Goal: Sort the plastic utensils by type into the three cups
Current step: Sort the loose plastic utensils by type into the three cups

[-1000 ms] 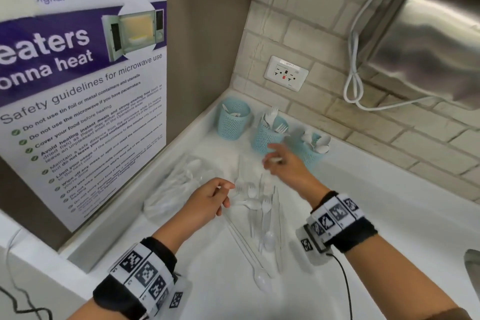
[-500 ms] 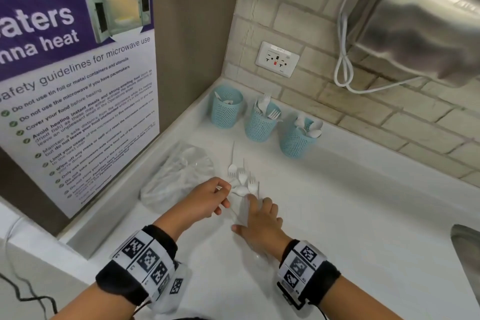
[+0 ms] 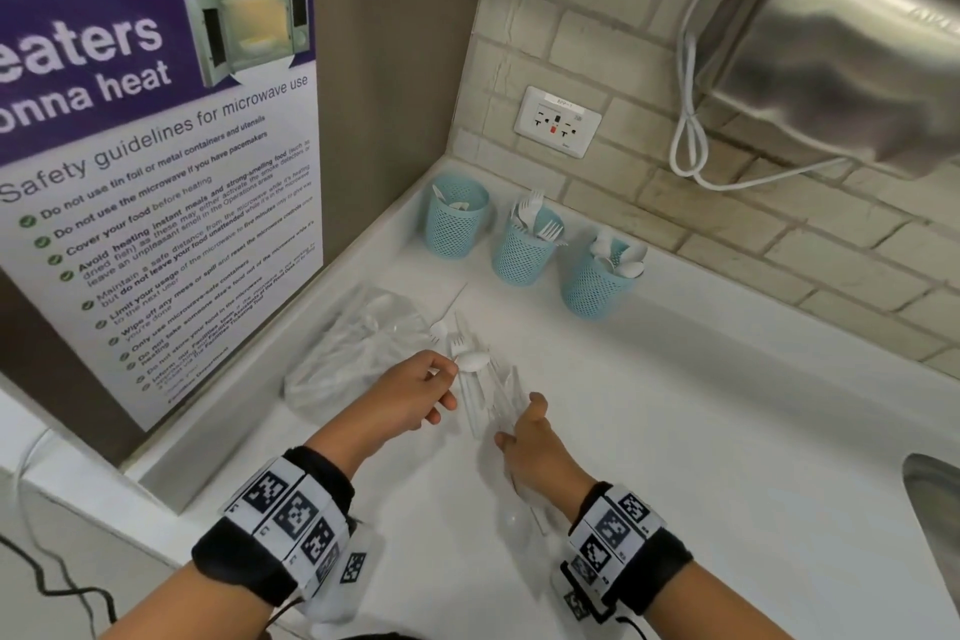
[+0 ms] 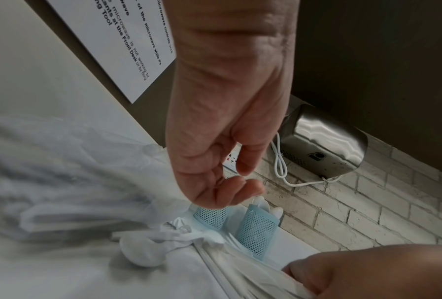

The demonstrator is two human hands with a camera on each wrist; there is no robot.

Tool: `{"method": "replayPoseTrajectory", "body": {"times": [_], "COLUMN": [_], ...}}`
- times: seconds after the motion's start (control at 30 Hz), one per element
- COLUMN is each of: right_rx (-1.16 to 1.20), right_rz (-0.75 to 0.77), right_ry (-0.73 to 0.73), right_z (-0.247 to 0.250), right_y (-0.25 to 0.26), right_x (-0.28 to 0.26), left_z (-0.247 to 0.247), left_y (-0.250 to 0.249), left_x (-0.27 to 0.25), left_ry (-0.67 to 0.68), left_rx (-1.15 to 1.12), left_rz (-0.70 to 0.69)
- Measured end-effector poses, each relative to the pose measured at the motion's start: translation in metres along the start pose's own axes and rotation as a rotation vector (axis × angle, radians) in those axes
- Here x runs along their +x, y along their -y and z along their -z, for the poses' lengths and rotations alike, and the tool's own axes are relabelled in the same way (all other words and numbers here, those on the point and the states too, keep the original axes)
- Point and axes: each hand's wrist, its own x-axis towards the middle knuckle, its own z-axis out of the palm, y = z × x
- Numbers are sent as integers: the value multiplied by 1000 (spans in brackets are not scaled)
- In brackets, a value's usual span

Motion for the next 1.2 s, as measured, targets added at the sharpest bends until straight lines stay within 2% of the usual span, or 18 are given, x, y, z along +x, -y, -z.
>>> {"method": "replayPoseTrajectory", "body": {"times": [0.23,0.53,0.73,0.83,1.0,1.1,1.2], "right_rx": [38,175,141,132,279,371,401], "right_rz": [53,195,465,484,546,474,369], "right_ry": [-33,-42,-58,-9,67,132,197], "right_z": [22,34,13,9,20,26,27], "right_y": [2,18,27,28,34,28,23], "right_x": [-15,-46,-58,-57,-62,-63,-63], "left_z": [-1,-20,-38,-39,-35,-29,-20], "left_y": [-1,-5,-12,-10,-6,-15,-22], "left_x": [1,-3,-1,7,18,16,17], "left_ry": [10,148,249,195,37,-24,-36], "left_rx": [8,46,-55,-115,-238,-386,-493], "left_rz": [1,-52,-69,-74,-68,-76,-157]}}
